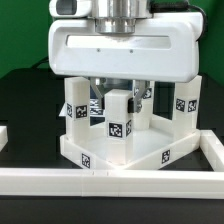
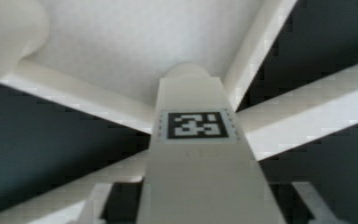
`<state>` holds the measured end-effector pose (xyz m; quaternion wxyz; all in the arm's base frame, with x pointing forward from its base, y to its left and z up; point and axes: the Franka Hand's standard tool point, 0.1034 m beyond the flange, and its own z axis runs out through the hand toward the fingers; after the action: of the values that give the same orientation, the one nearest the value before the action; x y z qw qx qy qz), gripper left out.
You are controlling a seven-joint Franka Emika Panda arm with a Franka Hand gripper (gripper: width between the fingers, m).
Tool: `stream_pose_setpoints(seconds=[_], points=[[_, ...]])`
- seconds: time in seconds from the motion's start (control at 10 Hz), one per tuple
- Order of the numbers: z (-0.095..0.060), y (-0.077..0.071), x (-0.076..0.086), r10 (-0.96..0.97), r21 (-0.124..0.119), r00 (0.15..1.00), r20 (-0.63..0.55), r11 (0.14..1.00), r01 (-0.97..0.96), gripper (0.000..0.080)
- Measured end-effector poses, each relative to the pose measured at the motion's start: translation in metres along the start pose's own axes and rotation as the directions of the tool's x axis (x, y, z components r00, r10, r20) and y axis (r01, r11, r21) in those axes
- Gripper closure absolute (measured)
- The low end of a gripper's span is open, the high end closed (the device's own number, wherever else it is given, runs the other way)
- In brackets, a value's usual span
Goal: Assemble desk
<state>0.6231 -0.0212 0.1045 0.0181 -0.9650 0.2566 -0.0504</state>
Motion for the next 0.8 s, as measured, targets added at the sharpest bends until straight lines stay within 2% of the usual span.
stream_pose_setpoints(seconds=[0.2,0.3,0.5,0.6,0.7,0.8], points=[[0.0002,-0.003,-0.0008,0.268,0.003,0.963,0.001,0.963,-0.268,0.0509],[0.0002,-0.0042,-0.0015,0.339,0.003,0.941,0.001,0.941,-0.339,0.0509],[0.0002,-0.0045,-0.0016,0.345,0.003,0.939,0.001,0.939,-0.345,0.0509],[0.0004,-0.0046,-0.0019,0.323,0.003,0.946,0.002,0.946,-0.323,0.0424],[0.0004,-0.0047,-0.0019,0.309,0.003,0.951,0.002,0.951,-0.309,0.0424],[0.0004,-0.0047,-0.0019,0.233,0.001,0.972,0.0,0.972,-0.233,0.0235]])
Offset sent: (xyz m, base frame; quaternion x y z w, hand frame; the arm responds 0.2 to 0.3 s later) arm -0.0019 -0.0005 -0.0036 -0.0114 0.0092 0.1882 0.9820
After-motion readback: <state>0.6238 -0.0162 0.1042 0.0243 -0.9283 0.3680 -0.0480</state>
